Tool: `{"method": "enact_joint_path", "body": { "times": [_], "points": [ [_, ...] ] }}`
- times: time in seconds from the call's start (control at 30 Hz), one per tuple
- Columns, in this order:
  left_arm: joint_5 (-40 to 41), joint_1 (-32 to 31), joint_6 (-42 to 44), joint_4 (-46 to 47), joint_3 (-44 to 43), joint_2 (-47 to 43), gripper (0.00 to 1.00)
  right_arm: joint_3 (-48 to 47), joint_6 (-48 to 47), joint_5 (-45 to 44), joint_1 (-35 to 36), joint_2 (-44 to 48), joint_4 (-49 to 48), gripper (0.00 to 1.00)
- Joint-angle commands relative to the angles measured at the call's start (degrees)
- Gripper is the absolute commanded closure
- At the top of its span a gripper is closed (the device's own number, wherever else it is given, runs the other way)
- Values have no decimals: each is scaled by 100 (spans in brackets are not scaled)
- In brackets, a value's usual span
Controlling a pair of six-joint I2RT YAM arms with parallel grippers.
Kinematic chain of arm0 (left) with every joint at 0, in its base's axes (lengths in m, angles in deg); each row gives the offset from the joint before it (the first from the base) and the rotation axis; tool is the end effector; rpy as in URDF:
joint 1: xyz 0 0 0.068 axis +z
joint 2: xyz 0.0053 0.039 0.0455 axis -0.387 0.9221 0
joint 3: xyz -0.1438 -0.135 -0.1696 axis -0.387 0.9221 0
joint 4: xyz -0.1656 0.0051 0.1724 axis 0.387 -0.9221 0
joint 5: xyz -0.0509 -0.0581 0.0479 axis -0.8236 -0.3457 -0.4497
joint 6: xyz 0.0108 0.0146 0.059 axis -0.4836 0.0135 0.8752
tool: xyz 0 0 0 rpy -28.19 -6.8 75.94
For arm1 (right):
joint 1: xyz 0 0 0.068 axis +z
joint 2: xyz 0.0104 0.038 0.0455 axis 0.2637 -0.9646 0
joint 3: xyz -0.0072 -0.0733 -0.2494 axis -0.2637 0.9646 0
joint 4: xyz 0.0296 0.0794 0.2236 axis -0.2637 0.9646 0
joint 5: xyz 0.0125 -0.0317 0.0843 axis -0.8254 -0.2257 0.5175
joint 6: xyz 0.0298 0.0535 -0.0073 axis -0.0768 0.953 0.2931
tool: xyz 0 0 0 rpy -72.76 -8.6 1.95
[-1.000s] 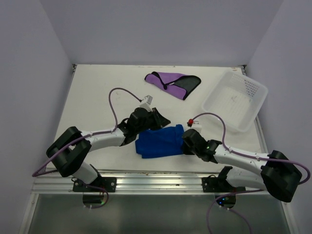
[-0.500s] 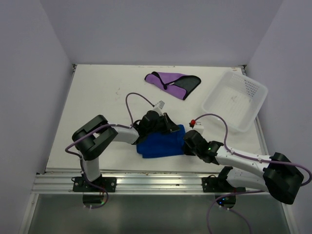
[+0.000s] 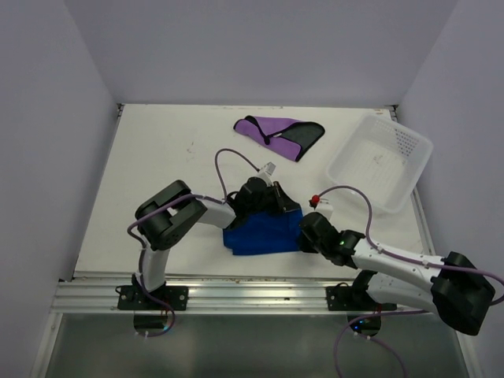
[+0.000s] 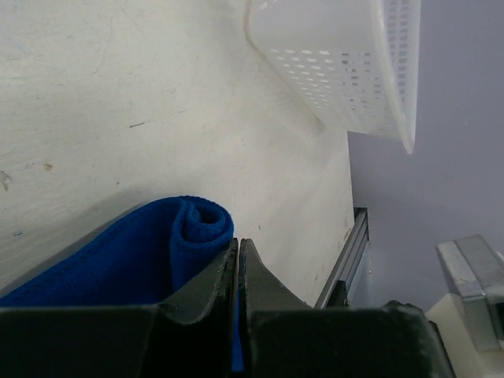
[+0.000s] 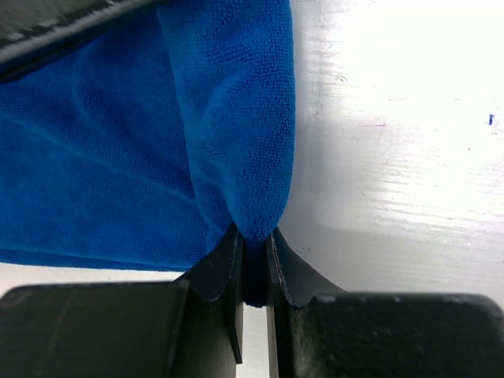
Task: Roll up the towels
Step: Roll the towel
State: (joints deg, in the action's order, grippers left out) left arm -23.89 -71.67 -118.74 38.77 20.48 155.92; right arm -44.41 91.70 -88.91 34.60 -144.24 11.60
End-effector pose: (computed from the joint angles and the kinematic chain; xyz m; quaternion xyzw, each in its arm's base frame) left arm 0.2504 -0.3023 0.1385 -0.0508 0.8196 -0.5200 0.2351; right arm 0.1270 0.1274 0.1505 0.0531 0.9343 0.1416 0.3229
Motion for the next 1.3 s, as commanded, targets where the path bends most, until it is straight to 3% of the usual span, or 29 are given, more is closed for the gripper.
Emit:
{"method": "enact_joint_path", "body": {
  "times": [0.0,0.3,0.63,1.1,1.27],
  "points": [
    [43,-66,28,169,-181,193,94,165,-10,-330,21,83,679,100],
    [429,-75,371,-129,-313,632,95,174,-36,-119,21,171,732,100],
    [755,-49,679,-411,-172,510,96,7,-10,-276,205,198,1057,100],
    [887,267,1021,-1035,-14,-237,91,-977,227,-1427,1321,-716,1751,100],
    [799,426,1162,-1271,39,-448,89,-1495,491,-1859,1848,-1453,2252,100]
  ]
}}
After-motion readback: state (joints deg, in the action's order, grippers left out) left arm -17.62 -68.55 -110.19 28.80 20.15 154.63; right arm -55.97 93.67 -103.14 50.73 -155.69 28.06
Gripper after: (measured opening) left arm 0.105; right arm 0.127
